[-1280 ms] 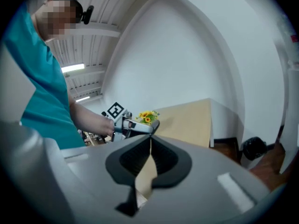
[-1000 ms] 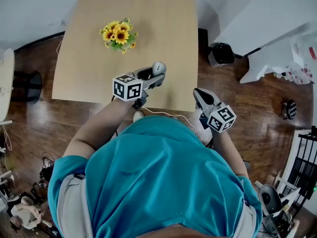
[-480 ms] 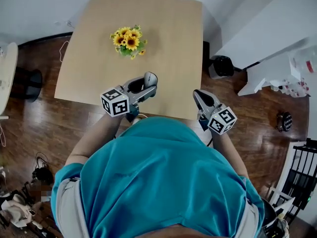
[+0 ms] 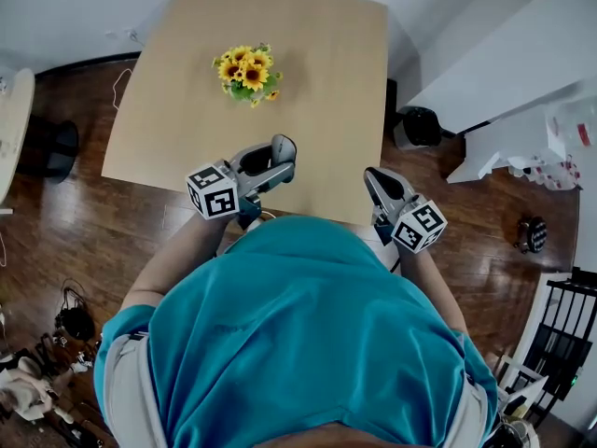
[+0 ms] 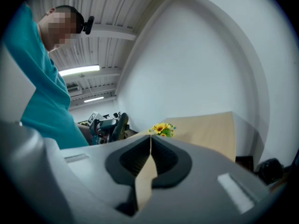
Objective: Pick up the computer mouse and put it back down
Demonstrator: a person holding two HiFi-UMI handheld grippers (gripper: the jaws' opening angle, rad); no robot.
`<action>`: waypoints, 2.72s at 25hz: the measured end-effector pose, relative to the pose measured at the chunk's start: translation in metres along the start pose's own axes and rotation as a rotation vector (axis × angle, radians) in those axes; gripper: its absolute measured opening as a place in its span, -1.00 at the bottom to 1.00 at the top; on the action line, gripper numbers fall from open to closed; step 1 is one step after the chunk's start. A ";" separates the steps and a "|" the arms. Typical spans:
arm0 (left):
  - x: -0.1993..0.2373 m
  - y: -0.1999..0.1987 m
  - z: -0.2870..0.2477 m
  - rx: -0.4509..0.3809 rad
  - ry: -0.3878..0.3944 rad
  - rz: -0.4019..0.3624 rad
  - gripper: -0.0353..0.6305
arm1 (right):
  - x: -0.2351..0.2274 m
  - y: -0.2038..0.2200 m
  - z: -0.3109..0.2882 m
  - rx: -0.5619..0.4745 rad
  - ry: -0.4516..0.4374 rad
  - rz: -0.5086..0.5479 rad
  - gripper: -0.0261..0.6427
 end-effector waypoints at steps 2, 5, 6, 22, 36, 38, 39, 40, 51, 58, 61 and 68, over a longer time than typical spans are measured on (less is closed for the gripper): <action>-0.001 0.000 0.000 0.000 0.004 -0.022 -0.12 | 0.001 0.001 0.000 -0.001 0.001 0.001 -0.90; -0.001 -0.001 0.001 0.010 0.004 -0.041 -0.12 | 0.001 0.001 0.002 -0.004 0.004 0.002 -0.90; -0.002 -0.001 0.001 0.009 0.003 -0.039 -0.12 | 0.001 0.001 0.002 -0.005 0.005 0.002 -0.90; -0.005 0.008 -0.005 0.060 -0.028 -0.040 -0.11 | 0.001 -0.001 0.010 -0.022 0.019 0.007 -0.90; 0.023 0.049 -0.056 0.249 -0.163 0.018 -0.12 | -0.008 0.008 0.032 -0.018 0.056 0.008 -0.90; 0.029 0.059 -0.067 0.288 -0.187 0.038 -0.12 | -0.010 0.010 0.035 -0.017 0.058 0.009 -0.90; 0.032 0.064 -0.073 0.308 -0.201 0.046 -0.12 | -0.011 0.011 0.037 -0.016 0.059 0.010 -0.90; 0.036 0.070 -0.078 0.329 -0.215 0.052 -0.12 | -0.012 0.012 0.038 -0.016 0.059 0.011 -0.90; 0.057 0.136 -0.136 0.540 -0.317 0.018 -0.12 | -0.016 0.029 0.062 0.001 0.071 -0.013 -0.90; 0.084 0.173 -0.148 0.647 -0.430 -0.001 -0.12 | -0.018 0.040 0.078 0.004 0.087 -0.032 -0.90; 0.095 0.184 -0.149 0.688 -0.478 -0.030 -0.12 | -0.019 0.044 0.085 0.006 0.098 -0.040 -0.90; 0.108 0.206 -0.156 0.776 -0.551 -0.062 -0.12 | -0.022 0.052 0.102 0.006 0.124 -0.055 -0.90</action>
Point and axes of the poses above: the fingertips, and each gripper's own axes: z backward along the fingers, x to its left, y out of its underside, the point moved 5 cm from there along z, backward along the fingers, and after that the axes turned 10 degrees about -x, right-handed, at the moved point
